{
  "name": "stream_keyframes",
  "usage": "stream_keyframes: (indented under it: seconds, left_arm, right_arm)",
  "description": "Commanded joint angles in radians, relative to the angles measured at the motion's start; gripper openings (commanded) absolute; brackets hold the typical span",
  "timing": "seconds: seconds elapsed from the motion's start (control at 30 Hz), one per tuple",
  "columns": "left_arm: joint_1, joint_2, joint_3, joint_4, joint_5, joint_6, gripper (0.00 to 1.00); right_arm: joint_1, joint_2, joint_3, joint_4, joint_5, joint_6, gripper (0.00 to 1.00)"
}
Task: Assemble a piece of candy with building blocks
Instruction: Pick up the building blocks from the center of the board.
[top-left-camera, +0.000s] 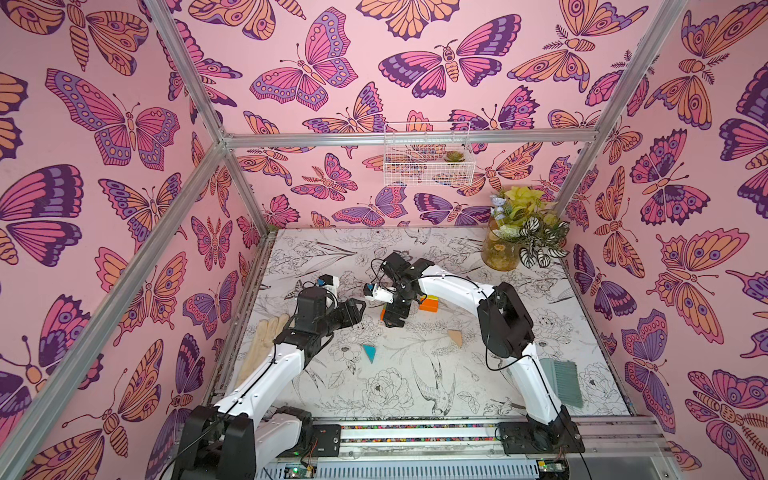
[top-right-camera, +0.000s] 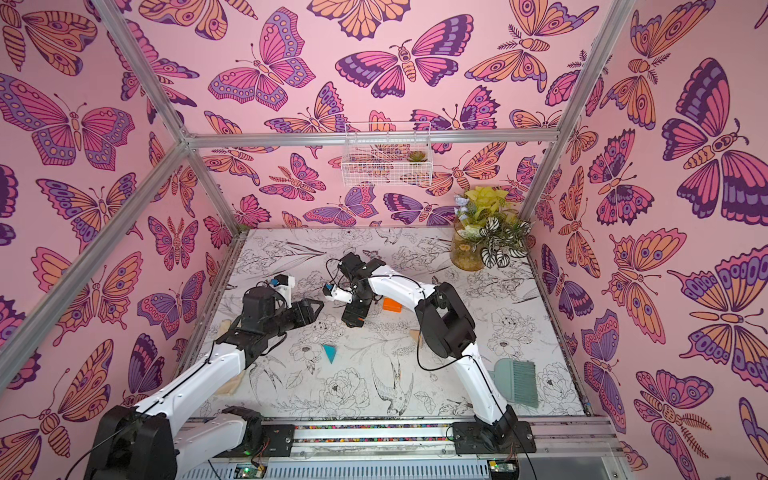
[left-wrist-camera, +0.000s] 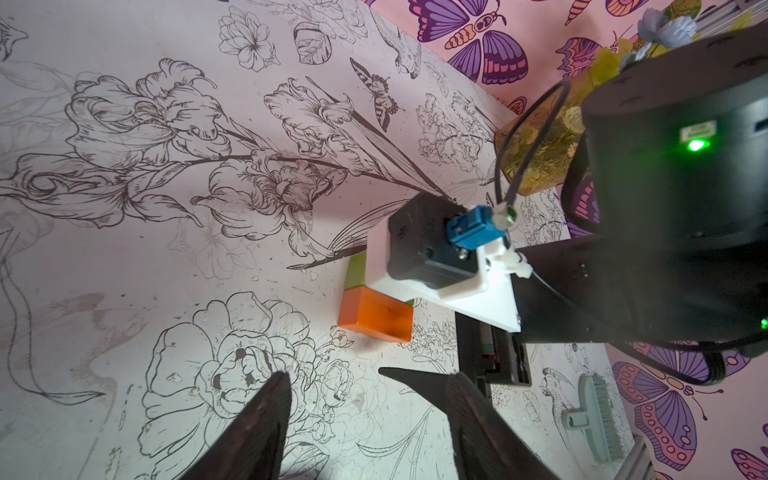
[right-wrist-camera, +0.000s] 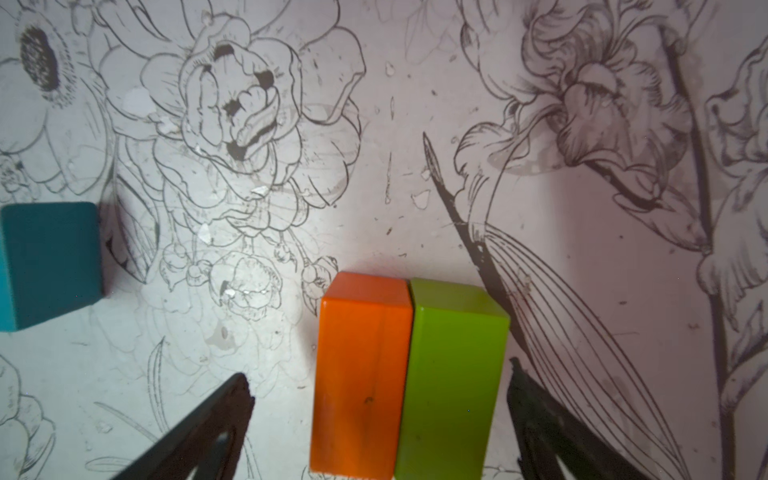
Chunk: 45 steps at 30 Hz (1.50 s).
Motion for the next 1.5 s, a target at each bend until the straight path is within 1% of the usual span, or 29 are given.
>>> stream_keyframes:
  seconds: [0.0, 0.2, 0.3, 0.67, 0.83, 0.93, 1.13, 1.27, 1.4, 1.47]
  left_arm:
    - [0.004, -0.007, -0.016, -0.011, -0.007, -0.002, 0.63]
    - [0.005, -0.004, -0.018, -0.01, -0.005, -0.004, 0.63]
    - [0.005, -0.007, -0.019, -0.011, -0.009, -0.003, 0.63]
    - [0.005, -0.004, -0.023, -0.011, -0.017, -0.002, 0.62]
    - [0.006, -0.016, -0.026, -0.011, -0.021, 0.0, 0.62]
    - [0.009, -0.022, -0.027, -0.011, -0.023, -0.002, 0.62]
    - [0.012, -0.027, -0.03, -0.01, -0.018, -0.004, 0.62]
    - [0.021, -0.047, -0.032, -0.016, -0.021, 0.0, 0.62]
    - [0.036, -0.064, -0.028, -0.021, -0.026, 0.007, 0.62]
    - [0.041, -0.057, -0.021, -0.02, -0.026, 0.01, 0.62]
  right_arm:
    - [0.005, 0.013, 0.027, -0.021, 0.026, -0.002, 0.97]
    - [0.01, 0.019, 0.028, 0.002, 0.036, 0.01, 0.92]
    - [0.013, 0.027, 0.033, 0.005, 0.039, 0.016, 0.87]
    - [0.014, 0.048, 0.058, -0.002, 0.067, 0.023, 0.7]
    - [0.014, 0.041, 0.054, 0.003, 0.085, 0.033, 0.59]
    - [0.013, 0.023, 0.04, 0.027, 0.079, 0.041, 0.54]
    - [0.015, -0.009, 0.035, 0.042, 0.07, 0.051, 0.51]
    - [-0.003, -0.101, -0.001, 0.072, 0.09, 0.065, 0.5]
    - [-0.076, -0.27, -0.076, 0.113, 0.026, 0.096, 0.5]
    - [-0.111, -0.344, -0.116, 0.112, 0.039, 0.097, 0.49]
